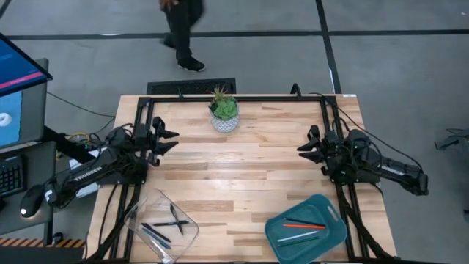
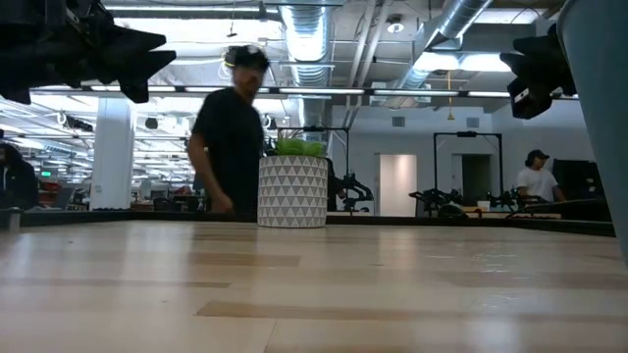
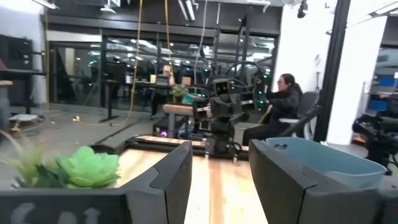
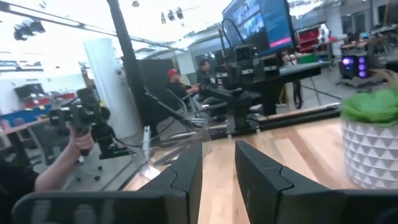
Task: Sort pens & pencils
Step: Return to Home Position
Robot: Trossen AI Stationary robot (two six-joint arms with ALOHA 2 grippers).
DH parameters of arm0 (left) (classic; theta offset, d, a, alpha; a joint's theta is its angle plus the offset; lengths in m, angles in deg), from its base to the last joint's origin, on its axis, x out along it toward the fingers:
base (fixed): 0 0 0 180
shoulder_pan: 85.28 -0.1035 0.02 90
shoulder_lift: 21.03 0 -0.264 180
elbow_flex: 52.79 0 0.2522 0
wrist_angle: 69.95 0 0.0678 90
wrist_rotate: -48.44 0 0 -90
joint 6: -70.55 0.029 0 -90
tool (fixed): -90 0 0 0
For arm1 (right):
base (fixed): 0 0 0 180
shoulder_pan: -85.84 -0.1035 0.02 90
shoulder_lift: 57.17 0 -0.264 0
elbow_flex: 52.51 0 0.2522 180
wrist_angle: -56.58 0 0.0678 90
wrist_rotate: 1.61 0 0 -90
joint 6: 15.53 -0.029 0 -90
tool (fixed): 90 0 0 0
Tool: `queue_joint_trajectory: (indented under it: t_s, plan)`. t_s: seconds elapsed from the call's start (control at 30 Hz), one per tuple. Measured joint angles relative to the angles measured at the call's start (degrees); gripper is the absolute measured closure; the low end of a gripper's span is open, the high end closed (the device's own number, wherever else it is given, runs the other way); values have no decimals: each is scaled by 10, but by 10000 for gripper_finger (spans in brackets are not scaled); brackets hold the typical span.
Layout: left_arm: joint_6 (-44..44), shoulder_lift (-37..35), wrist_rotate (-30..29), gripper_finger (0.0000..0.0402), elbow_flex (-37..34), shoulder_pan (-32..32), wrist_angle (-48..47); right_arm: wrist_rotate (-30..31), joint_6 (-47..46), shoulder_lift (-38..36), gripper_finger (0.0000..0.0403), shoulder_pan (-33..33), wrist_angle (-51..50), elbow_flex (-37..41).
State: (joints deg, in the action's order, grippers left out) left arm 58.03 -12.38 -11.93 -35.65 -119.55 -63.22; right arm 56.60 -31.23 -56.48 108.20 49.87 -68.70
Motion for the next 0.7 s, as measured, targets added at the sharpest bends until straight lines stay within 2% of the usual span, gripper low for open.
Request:
queue_joint_trajectory:
  t_s: [0.13,0.47,0.7]
  plan:
    - [-2,0,-32,252,-27,37,16,0,-9,10,284,-12,33,20]
    - [44,21,-107,252,-28,177,27,2,-4,28,284,-24,65,20]
    - [61,50,-219,252,-28,258,-14,3,12,28,284,-24,63,20]
